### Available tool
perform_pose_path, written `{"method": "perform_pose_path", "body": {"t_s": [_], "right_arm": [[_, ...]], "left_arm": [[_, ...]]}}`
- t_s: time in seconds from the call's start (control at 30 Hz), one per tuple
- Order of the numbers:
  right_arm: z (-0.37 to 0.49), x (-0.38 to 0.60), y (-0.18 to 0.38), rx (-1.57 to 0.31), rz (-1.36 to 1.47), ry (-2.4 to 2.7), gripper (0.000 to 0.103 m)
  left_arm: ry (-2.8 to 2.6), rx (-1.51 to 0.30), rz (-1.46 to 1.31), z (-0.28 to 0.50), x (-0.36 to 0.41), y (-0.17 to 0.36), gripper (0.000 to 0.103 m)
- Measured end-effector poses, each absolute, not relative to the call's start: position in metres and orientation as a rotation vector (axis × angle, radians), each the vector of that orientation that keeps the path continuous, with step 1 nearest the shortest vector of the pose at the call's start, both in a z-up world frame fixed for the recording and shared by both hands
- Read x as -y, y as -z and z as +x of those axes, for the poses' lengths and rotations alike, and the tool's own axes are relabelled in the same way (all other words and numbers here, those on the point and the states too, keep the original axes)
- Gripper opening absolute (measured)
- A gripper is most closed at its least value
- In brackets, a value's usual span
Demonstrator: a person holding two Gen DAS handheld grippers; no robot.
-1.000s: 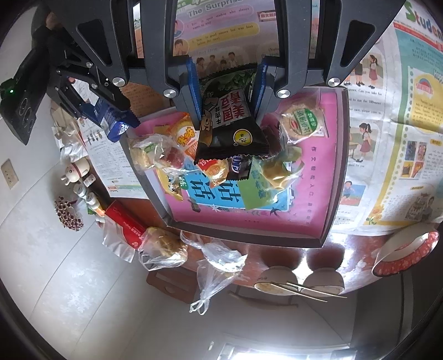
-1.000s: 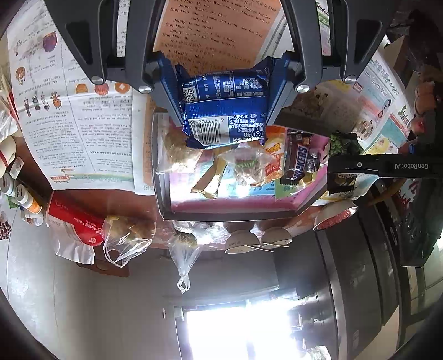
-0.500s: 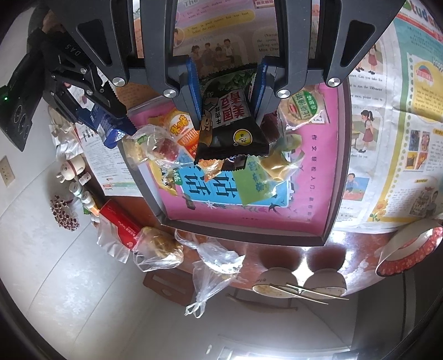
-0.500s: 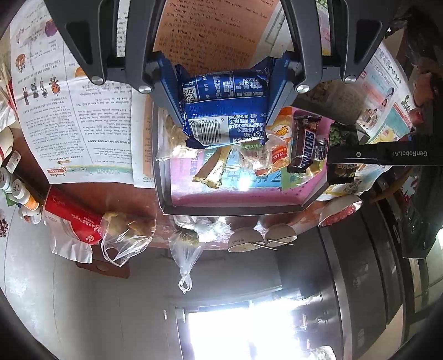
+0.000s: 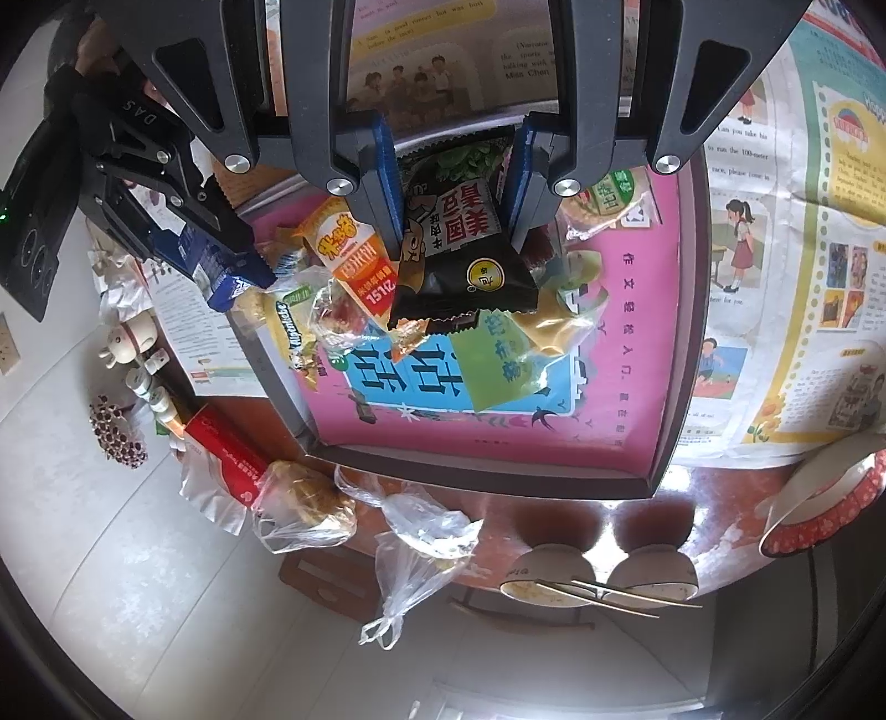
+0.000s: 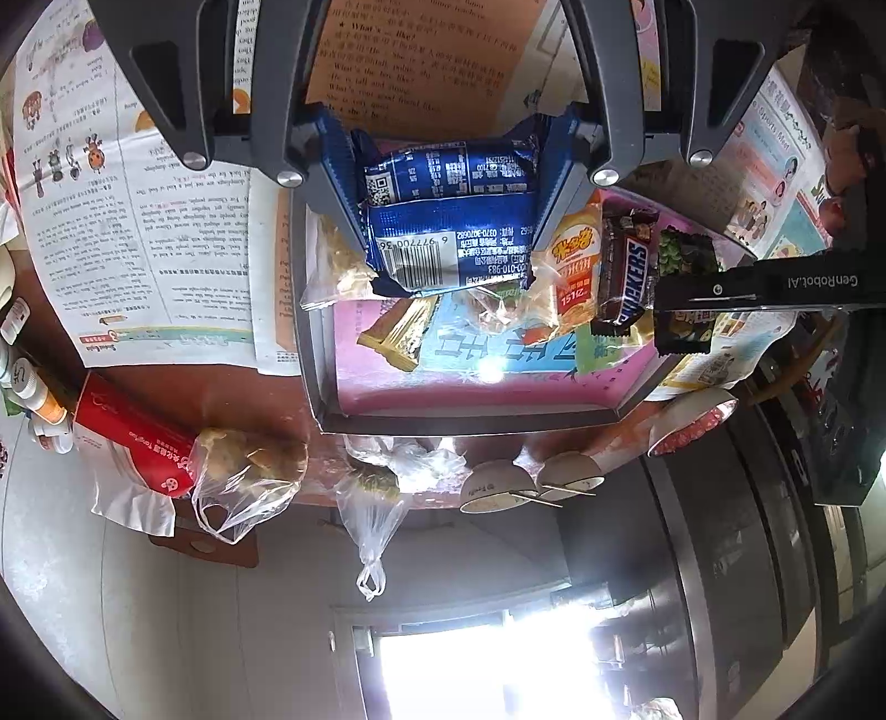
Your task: Organize snacks
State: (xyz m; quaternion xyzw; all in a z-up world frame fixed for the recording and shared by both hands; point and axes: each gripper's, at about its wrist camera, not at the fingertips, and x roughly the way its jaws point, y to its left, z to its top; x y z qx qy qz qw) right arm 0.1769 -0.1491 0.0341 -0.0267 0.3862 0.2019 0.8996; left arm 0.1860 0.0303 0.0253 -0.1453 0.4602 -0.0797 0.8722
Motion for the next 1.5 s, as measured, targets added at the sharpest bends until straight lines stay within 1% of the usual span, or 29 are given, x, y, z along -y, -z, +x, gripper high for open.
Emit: {"method": "perform_pose_path", "body": {"t_s": [0.37, 0.67, 0.73, 0.8, 0.9, 1.03, 1.1, 1.37, 1.4, 1.47, 1.5], "right_arm": [[0.194, 0.136, -0.029, -0.786, -0.065, -0.428, 0.057], [0.191, 0.137, -0.029, -0.771, -0.071, -0.417, 0.060], [0.190, 0.138, -0.030, -0.767, -0.077, -0.409, 0.061], [0.188, 0.139, -0.032, -0.763, -0.081, -0.406, 0.065], [0.185, 0.141, -0.035, -0.756, -0.077, -0.403, 0.066], [0.181, 0.143, -0.040, -0.743, -0.073, -0.402, 0.068], [0.179, 0.144, -0.042, -0.736, -0.072, -0.402, 0.071], [0.165, 0.145, -0.054, -0.690, -0.068, -0.393, 0.078], [0.163, 0.145, -0.056, -0.682, -0.067, -0.391, 0.079], [0.159, 0.146, -0.059, -0.667, -0.062, -0.391, 0.081], [0.156, 0.146, -0.060, -0.662, -0.060, -0.391, 0.082]], "left_arm": [[0.137, -0.961, -0.269, 0.196, -0.030, -0.020, 0.033], [0.127, -0.958, -0.241, 0.198, -0.027, -0.020, 0.035], [0.127, -0.958, -0.235, 0.198, -0.026, -0.021, 0.038], [0.125, -0.956, -0.228, 0.197, -0.025, -0.022, 0.042], [0.122, -0.942, -0.219, 0.195, -0.024, -0.026, 0.048], [0.119, -0.926, -0.211, 0.190, -0.024, -0.031, 0.052], [0.116, -0.918, -0.207, 0.188, -0.024, -0.033, 0.055], [0.083, -0.882, -0.187, 0.175, -0.025, -0.041, 0.057], [0.080, -0.875, -0.185, 0.172, -0.026, -0.043, 0.059], [0.074, -0.863, -0.181, 0.168, -0.025, -0.045, 0.068], [0.070, -0.855, -0.177, 0.164, -0.025, -0.046, 0.069]]}}
